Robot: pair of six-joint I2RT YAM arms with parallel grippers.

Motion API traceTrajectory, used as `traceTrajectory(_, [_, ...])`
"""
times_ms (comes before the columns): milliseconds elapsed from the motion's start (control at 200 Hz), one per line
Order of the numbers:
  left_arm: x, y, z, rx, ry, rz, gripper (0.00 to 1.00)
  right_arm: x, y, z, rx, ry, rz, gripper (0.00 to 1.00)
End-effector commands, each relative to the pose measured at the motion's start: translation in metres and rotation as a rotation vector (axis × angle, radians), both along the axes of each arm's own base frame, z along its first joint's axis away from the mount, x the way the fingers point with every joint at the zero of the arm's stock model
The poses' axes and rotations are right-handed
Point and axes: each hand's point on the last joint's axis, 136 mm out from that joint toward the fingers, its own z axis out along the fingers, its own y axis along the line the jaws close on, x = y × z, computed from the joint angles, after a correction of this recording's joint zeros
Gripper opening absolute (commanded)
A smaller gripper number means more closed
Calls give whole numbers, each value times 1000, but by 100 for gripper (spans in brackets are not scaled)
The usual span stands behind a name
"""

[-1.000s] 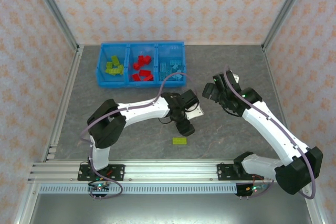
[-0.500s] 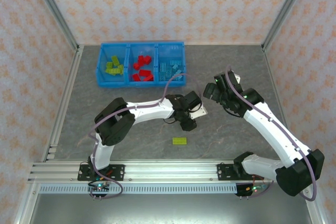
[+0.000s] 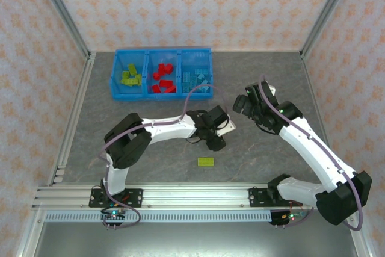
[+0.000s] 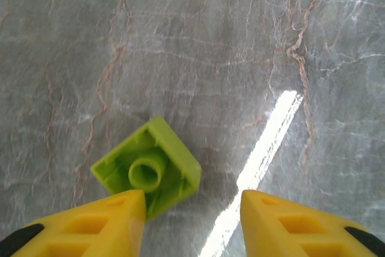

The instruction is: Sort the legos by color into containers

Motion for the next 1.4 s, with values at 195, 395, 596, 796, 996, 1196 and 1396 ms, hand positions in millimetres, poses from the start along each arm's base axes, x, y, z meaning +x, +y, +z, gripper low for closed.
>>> traceTrajectory(195, [8,-7,58,-203,-28,193,76,-4,-12,18,91,-7,-85,95])
traceTrajectory(395, [9,8,32,6,60,278,84,-7,-29,8,161,58,-180,95])
traceTrajectory(596, [3,8,-3,147,168,287,88,-13,-38,-5,197,92,-226,95])
traceTrajectory(796, [7,9,-22,235,173,296,74,-13,-37,-4,223,71,-219,95])
traceTrajectory(996, [15,11,-33,286,150,313,50,-13,-35,-7,222,77,-209,95])
traceTrajectory(1196, [15,7,-32,263,151,299,37,-14,-35,-11,214,87,-197,95])
traceTrajectory(1396, [23,13,-11,177,131,344,28,-12,-30,-10,222,95,-175,95])
